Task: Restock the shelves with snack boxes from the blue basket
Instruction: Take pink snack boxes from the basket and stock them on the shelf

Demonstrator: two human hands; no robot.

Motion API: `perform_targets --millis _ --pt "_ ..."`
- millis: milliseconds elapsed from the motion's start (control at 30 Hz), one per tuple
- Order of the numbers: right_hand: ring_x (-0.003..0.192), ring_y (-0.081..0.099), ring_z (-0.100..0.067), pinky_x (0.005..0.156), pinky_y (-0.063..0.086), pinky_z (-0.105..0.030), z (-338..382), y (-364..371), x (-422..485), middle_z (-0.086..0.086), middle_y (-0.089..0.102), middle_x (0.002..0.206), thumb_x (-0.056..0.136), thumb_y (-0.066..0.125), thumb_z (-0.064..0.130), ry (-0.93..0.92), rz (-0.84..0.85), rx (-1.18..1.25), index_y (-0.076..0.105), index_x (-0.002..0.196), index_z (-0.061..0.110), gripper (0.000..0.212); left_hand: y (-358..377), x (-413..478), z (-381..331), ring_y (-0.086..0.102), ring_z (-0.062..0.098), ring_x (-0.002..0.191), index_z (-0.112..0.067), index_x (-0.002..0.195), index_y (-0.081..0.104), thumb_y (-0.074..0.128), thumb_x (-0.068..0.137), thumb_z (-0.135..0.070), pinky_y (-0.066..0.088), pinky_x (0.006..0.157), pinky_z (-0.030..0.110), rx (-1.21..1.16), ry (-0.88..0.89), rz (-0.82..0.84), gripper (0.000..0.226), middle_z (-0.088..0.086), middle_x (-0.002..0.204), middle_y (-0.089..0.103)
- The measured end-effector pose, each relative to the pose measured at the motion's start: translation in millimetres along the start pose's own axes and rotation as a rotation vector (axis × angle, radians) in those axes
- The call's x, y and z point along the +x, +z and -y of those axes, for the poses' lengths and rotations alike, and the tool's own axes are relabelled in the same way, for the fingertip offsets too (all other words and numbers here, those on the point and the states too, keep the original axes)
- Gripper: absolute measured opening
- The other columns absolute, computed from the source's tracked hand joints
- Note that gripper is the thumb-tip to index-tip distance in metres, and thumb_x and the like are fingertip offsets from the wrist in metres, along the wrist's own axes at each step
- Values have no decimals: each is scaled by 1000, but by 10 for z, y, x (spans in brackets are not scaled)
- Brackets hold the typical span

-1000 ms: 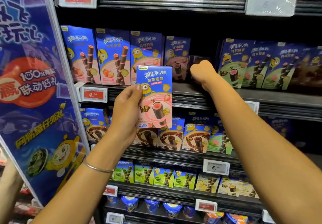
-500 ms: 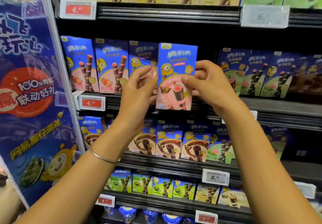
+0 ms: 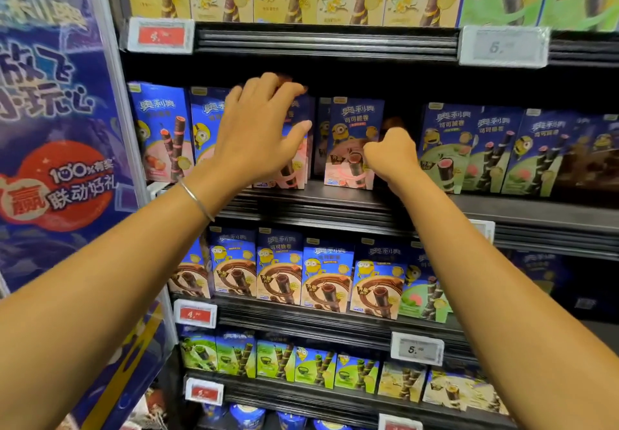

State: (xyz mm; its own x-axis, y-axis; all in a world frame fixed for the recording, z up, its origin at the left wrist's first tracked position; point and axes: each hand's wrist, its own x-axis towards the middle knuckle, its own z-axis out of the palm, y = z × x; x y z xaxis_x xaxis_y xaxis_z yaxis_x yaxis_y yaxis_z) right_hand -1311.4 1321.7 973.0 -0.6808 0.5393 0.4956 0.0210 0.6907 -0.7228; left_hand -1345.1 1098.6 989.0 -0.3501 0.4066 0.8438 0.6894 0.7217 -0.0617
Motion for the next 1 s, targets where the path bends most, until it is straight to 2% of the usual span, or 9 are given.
perform_targets --millis 67,167,267,367,467,600,767,900,1000 --pt "73 49 -21 70 38 -29 29 51 22 -5 50 89 95 55 11 12 21 5 49 90 9 8 34 57 17 51 38 120 -15 142 52 55 99 -50 33 108 56 61 -32 30 55 14 127 57" --pt "86 51 -25 67 41 -29 62 132 59 -9 53 99 97 51 11 55 69 55 52 99 8 4 76 83 33 52 41 120 -14 136 53 50 101 -54 28 113 62 76 -93 65 53 16 123 60" --pt "93 55 -28 74 46 -33 69 203 73 -12 57 103 96 49 9 100 98 129 53 95 7 5 104 69 59 51 41 120 -15 137 54 45 103 -55 27 112 61 98 -97 84 53 16 123 61" --pt "89 54 -27 77 47 -37 69 270 77 -14 56 100 94 48 7 121 113 138 51 80 7 14 93 76 94 51 41 119 -15 135 54 42 105 -51 30 108 59 96 -81 81 48 16 126 61" --pt "88 54 -30 81 51 -42 81 344 85 -16 57 97 93 49 5 115 125 112 57 84 2 12 72 86 123 52 40 117 -15 131 54 41 106 -49 32 105 57 98 -69 85 44 15 123 61" --pt "85 55 -29 75 49 -39 84 431 91 -15 58 93 93 51 7 116 109 83 48 69 11 24 63 72 150 51 38 118 -15 132 53 41 106 -47 31 106 55 94 -49 82 42 13 124 61" --pt "88 55 -29 72 44 -34 17 435 121 -15 57 95 94 52 8 141 93 37 55 88 3 8 80 65 161 50 36 122 -18 138 51 41 106 -44 31 108 55 94 -36 80 43 11 129 60" --pt "81 49 -25 67 39 -32 -78 389 154 -4 46 72 96 53 10 135 100 -27 49 72 7 24 86 71 192 49 35 123 -20 145 49 42 106 -45 30 108 53 86 -31 90 47 11 131 60" --pt "66 44 -19 52 33 -28 -123 372 171 -3 43 68 94 55 9 121 107 -52 42 65 12 32 77 75 206 49 35 124 -22 149 46 42 106 -47 30 107 52 80 -27 104 50 10 132 59"
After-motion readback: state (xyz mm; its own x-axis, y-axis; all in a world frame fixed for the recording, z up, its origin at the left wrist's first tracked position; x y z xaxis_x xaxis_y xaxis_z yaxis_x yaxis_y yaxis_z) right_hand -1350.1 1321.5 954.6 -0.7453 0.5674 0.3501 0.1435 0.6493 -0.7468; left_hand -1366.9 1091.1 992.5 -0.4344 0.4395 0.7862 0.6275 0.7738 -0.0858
